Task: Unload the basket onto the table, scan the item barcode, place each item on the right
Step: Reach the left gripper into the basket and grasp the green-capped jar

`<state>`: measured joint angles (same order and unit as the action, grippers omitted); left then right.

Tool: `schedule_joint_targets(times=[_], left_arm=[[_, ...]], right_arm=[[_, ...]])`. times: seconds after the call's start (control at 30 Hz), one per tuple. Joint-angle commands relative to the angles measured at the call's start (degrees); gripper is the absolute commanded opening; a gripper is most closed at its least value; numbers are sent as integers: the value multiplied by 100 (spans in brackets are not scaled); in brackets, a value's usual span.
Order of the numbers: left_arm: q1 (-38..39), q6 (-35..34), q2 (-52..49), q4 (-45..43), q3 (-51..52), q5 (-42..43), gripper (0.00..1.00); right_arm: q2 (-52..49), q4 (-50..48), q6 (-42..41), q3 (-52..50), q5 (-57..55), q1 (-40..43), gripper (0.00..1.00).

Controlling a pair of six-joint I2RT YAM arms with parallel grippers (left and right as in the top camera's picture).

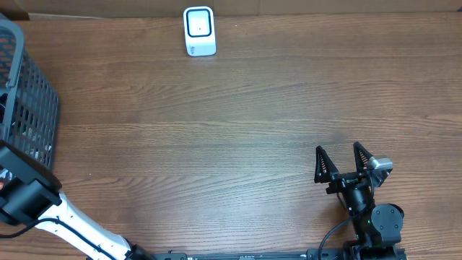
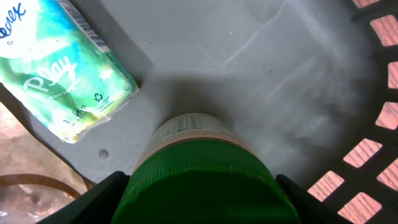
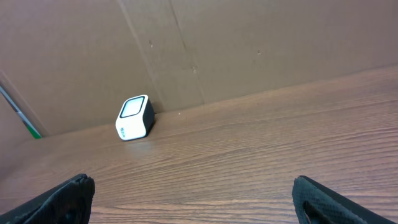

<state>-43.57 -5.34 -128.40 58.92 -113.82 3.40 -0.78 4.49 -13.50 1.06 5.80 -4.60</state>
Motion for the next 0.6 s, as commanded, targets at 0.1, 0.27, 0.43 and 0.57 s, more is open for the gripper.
schedule_joint_targets(times=[0.1, 0.27, 0.43, 0.57], left_arm=[[11, 66, -81, 74, -76, 66, 44], [11, 9, -81, 614, -643, 63, 38], [13, -114, -81, 1443, -1849, 68, 39], [11, -507, -81, 2170, -3182, 96, 38]], right_arm=[[61, -28, -13, -61, 26, -31, 100], [61, -28, -13, -59, 26, -31, 100], [61, -28, -13, -61, 26, -31, 100], [61, -28, -13, -59, 26, -31, 100]])
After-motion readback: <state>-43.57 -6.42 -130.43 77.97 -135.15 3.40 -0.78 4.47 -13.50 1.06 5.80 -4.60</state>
